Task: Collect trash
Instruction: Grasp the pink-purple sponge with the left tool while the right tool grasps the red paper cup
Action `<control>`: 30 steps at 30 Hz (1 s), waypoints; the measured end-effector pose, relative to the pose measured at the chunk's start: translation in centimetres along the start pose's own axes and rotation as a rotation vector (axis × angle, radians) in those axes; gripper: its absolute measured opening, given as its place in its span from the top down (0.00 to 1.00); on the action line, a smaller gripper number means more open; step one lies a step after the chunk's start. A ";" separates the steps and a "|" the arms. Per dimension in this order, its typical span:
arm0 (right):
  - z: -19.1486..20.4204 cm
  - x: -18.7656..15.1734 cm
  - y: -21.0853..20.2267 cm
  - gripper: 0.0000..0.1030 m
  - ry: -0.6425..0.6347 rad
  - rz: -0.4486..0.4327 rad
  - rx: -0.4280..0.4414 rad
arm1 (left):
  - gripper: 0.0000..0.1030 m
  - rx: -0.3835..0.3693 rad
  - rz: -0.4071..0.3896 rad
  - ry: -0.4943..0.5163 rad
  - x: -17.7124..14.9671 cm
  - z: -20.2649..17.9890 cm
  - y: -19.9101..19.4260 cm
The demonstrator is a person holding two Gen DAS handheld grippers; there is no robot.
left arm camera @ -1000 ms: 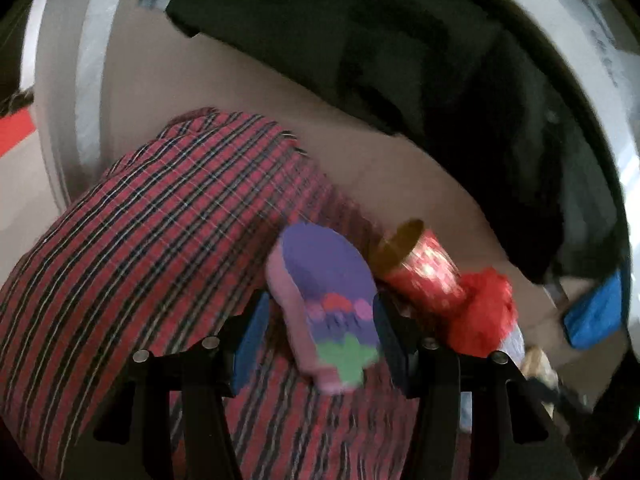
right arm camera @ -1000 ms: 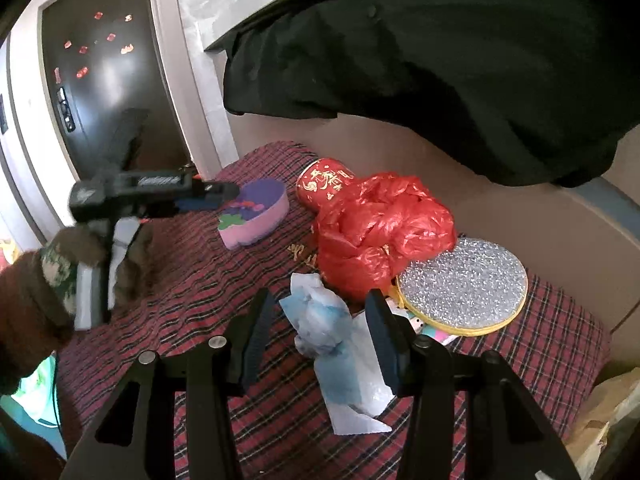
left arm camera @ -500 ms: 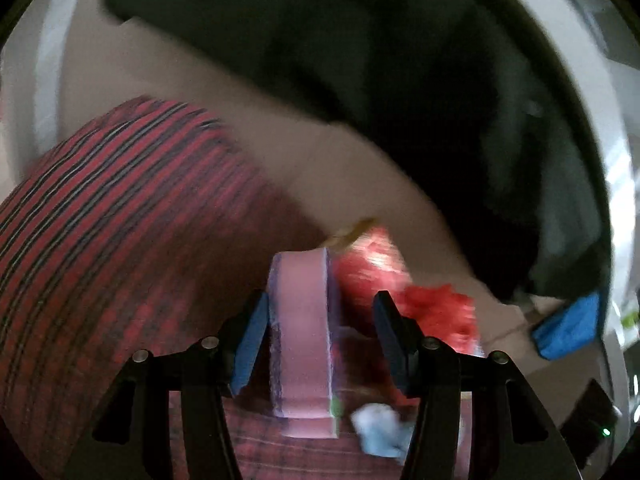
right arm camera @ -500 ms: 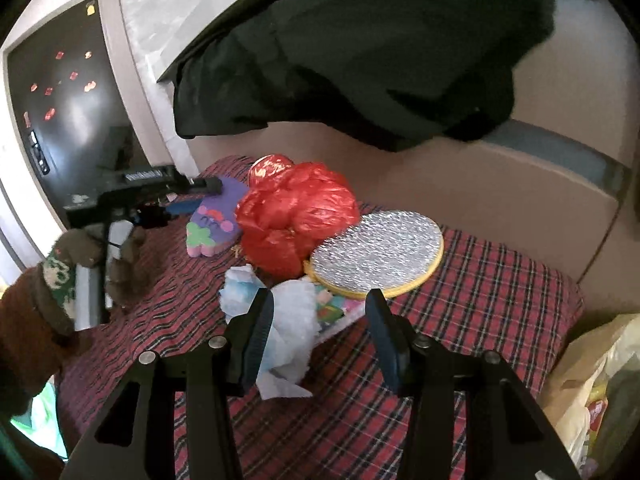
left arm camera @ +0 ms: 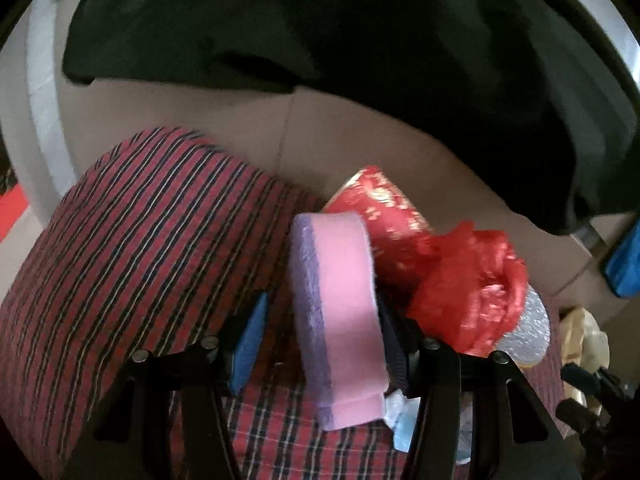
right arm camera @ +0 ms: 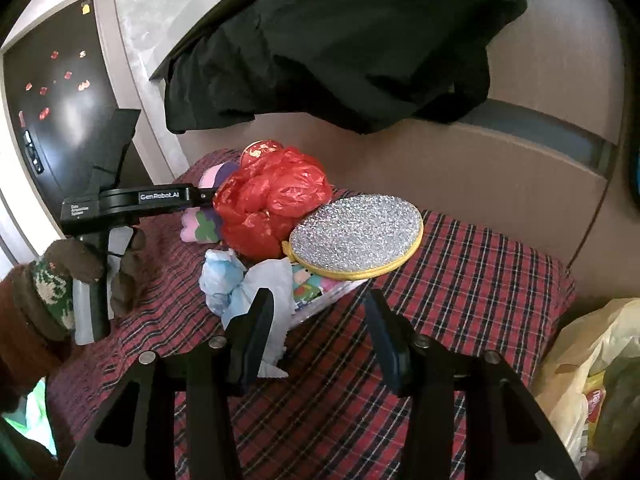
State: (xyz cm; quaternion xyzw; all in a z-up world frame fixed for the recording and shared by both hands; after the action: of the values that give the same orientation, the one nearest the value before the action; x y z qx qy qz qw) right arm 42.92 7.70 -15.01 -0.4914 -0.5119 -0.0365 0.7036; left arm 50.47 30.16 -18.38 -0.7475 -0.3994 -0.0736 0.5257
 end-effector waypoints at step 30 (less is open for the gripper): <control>4.3 14.2 18.6 0.53 -0.401 0.226 -0.055 | 0.68 -0.007 -0.168 -0.161 -0.9 10.3 -17.0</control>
State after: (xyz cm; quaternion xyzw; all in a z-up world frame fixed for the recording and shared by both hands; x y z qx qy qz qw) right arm 56.98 26.81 -16.44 -0.5620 -0.5821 0.1268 0.5737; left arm 35.20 40.55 -11.00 -0.7167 -0.5012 -0.0587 0.4814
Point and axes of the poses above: each gripper's, at about its wrist camera, not at the fingertips, and y roughly the way its jaws point, z to its left, x to its top, the point moved 10 cm from there along y, roughly the way its jaws point, and after that the axes turned 15 degrees about -y, right-handed, at the moved point
